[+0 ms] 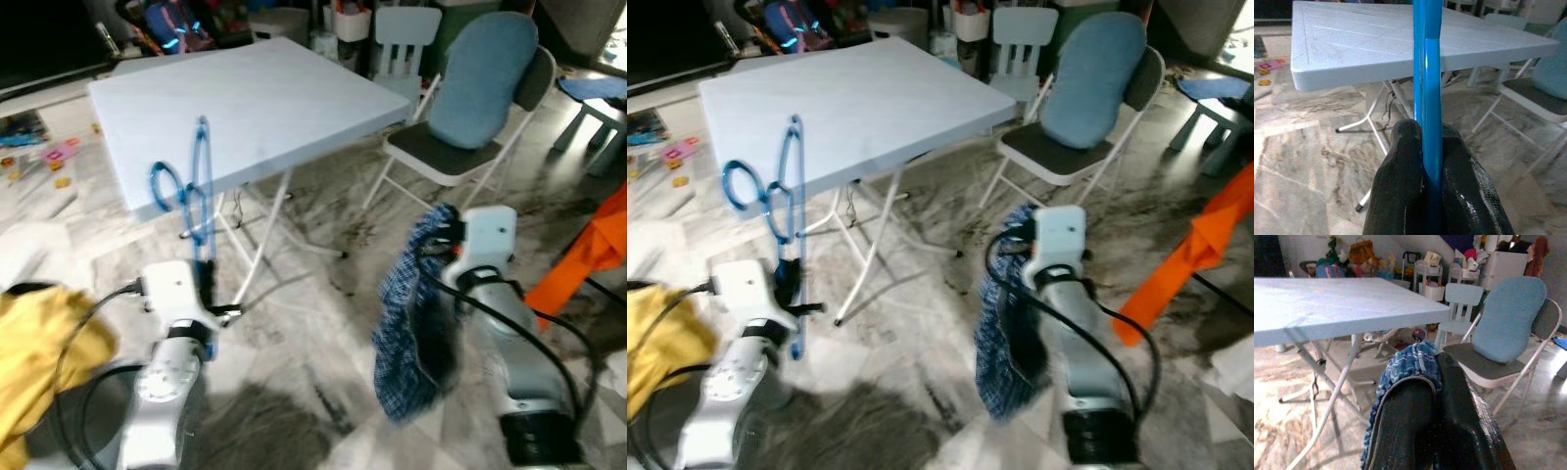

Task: Hang hanger

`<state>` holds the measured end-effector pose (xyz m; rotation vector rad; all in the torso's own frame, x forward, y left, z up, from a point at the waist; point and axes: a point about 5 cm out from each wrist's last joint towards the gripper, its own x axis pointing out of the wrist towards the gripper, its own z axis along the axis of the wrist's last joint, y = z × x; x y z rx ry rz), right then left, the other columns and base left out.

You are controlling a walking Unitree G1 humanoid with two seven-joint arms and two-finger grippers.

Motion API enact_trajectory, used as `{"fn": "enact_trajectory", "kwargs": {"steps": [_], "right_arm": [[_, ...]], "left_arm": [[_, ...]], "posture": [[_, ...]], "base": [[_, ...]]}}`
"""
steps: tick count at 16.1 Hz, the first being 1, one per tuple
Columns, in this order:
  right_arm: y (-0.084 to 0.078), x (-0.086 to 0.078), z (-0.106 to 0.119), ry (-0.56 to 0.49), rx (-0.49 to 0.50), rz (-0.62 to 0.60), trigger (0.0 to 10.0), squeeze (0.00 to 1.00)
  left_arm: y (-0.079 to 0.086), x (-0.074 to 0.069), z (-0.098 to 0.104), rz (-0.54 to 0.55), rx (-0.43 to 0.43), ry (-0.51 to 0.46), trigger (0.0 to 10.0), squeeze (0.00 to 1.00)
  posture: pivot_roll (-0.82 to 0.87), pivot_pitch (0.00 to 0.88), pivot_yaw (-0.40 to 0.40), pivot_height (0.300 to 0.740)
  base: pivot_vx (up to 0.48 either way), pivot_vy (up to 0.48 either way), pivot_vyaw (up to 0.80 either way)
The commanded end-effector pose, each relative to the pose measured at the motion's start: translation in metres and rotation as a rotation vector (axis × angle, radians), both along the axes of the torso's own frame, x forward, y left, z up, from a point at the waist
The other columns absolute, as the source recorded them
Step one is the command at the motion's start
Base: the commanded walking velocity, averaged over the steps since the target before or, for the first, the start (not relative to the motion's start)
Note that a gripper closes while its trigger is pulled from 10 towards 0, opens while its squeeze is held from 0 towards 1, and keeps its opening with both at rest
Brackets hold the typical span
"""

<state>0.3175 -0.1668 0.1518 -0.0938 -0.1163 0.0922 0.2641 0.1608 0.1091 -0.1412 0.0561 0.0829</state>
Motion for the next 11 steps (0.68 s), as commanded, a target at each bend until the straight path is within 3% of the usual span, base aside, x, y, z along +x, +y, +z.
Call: {"fn": "enact_trajectory", "kwargs": {"steps": [1, 7, 11], "right_arm": [[-0.006, -0.001, 0.006, -0.019, -0.005, -0.016, 10.0, 0.00], [0.006, -0.002, 0.010, -0.031, -0.034, 0.046, 10.0, 0.00], [0.010, -0.002, 0.012, -0.035, -0.042, 0.068, 10.0, 0.00]], "left_arm": [[-0.005, 0.003, 0.004, -0.013, -0.010, -0.014, 10.0, 0.00], [-0.006, 0.008, 0.015, -0.003, -0.001, -0.051, 10.0, 0.00], [-0.005, 0.008, 0.014, 0.010, -0.002, -0.045, 10.0, 0.00]], "posture": [[-0.11, 0.007, 0.067, 0.740], [-0.11, 0.014, 0.066, 0.740], [-0.11, 0.018, 0.062, 0.740]], "base": [[0.390, 0.000, 0.00], [0.395, 0.000, 0.00], [0.394, 0.000, 0.60]]}}
